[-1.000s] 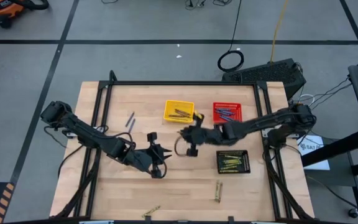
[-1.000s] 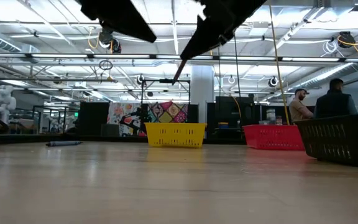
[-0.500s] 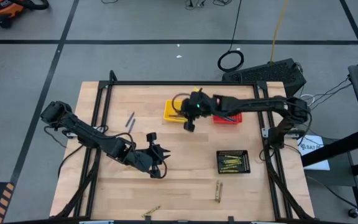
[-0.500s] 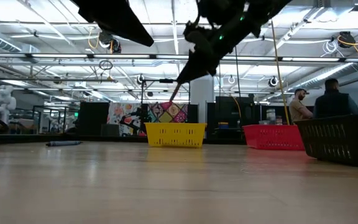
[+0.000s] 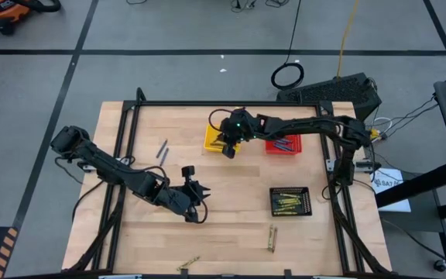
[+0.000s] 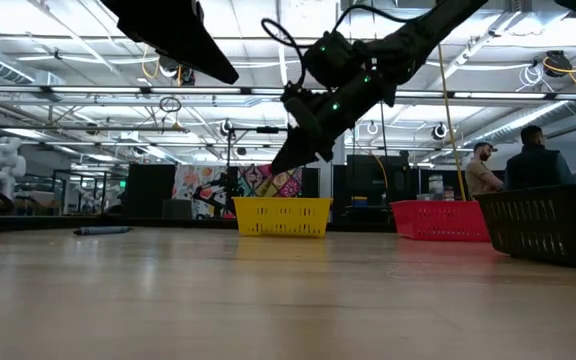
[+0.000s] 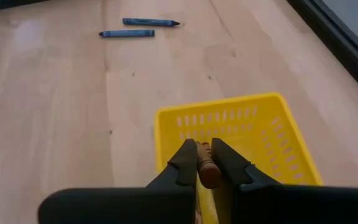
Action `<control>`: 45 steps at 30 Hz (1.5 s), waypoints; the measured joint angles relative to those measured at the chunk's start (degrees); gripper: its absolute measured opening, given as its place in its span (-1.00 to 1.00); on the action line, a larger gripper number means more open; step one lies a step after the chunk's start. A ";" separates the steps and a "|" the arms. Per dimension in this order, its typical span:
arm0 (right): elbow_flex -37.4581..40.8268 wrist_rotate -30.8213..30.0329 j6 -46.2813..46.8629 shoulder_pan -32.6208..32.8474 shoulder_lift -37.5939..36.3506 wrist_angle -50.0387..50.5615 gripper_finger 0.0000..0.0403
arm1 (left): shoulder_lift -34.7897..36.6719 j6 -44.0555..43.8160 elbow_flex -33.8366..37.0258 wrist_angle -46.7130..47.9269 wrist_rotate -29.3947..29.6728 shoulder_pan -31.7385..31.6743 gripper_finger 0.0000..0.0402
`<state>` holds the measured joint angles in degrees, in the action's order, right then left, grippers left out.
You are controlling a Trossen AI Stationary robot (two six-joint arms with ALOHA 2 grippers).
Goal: Sort crayons
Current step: Put the brown crayon into the yellow bin, then put the blue crayon into the red bin
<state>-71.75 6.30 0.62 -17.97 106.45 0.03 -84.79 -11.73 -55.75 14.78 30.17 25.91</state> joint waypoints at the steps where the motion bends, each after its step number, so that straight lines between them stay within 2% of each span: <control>1: 0.00 -0.01 0.33 -0.16 0.36 -0.22 -0.98 | 0.00 0.00 0.00 0.01 -0.02 0.00 -0.64; 9: 0.00 -0.01 1.62 -0.84 3.11 -0.23 -0.95 | 0.00 -0.02 0.00 -0.02 -0.07 0.00 -0.64; 22: 0.00 -0.10 1.69 -0.81 2.98 -1.55 -0.60 | 0.00 -0.06 0.00 0.00 -0.04 0.00 -0.64; 29: 0.00 0.05 1.93 -0.35 1.99 -0.15 -0.54 | 0.00 -4.73 0.00 7.47 -0.62 -0.15 -0.64; 36: 0.02 3.66 1.61 1.36 -5.85 3.87 -0.54 | -0.07 -15.00 2.80 15.32 1.44 -2.16 -0.64; 42: 0.00 4.42 0.16 3.63 -17.68 11.35 -0.54 | -0.07 -26.00 5.62 23.01 1.41 -6.98 -0.64; 45: 0.00 4.42 0.18 4.70 -23.53 14.44 -0.54 | -0.09 -28.44 6.55 26.07 -0.46 -10.02 -0.64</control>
<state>-71.75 10.72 0.80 -13.27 82.91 14.48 -84.88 -40.17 -49.19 40.84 29.71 15.89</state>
